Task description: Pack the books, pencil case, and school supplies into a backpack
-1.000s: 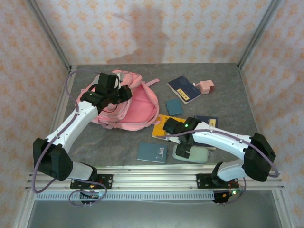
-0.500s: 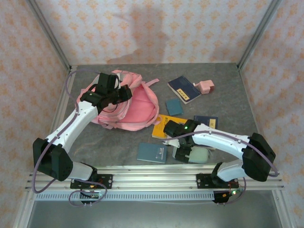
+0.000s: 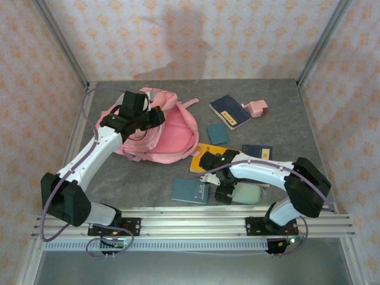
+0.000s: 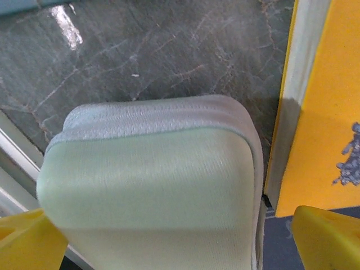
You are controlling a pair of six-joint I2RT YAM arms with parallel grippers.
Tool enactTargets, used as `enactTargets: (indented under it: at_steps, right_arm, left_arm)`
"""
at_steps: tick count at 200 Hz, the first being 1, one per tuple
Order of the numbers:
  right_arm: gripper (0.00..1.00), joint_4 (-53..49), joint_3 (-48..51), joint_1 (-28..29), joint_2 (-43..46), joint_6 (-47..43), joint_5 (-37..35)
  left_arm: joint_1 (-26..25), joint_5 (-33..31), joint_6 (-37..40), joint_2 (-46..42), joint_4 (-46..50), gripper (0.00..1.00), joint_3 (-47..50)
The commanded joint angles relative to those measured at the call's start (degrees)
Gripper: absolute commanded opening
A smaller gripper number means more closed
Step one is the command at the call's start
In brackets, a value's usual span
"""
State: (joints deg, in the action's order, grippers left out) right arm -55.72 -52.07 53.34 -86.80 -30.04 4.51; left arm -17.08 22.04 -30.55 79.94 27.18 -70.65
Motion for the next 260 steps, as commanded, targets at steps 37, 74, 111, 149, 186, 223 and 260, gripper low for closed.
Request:
enactTargets:
  at_steps: [37,74,111,149,186,223,260]
  right_arm:
    - [1.0,2.7,-1.3,0.5,-5.1,0.5,-1.3]
    - [0.88,3.3,-2.2,0.5,-3.5,-0.3,-4.2]
    - [0.79,3.0,-1.8,0.5,0.7,-0.1,-6.7]
    - [0.76,3.8,-3.2,0.4,8.2,1.9,-7.8]
    - [0.74,13.2,-3.5,0.0,17.3,6.6,-8.9]
    - [0.71,25.9,-4.1,-2.7,24.3,16.1,-5.8]
    - [0.69,42.2,-4.4,-4.9,27.5,26.6,-6.8]
  left_arm:
    - [1.4,-3.1,1.5,-2.7,0.2,0.0,-1.0]
    - [1.3,-3.2,1.5,-2.6,0.3,0.0,-1.0]
    - [1.3,-3.5,1.8,-2.6,0.6,0.0,-1.0]
    - [1.3,-3.6,2.1,-2.1,0.6,0.0,-1.1]
    - [1.3,-3.3,2.8,-2.5,0.6,0.0,-1.3]
    - [1.4,-1.6,3.6,-3.4,1.7,0.0,-2.9]
    - [1.3,-1.3,3.5,-5.8,4.1,0.0,-5.4]
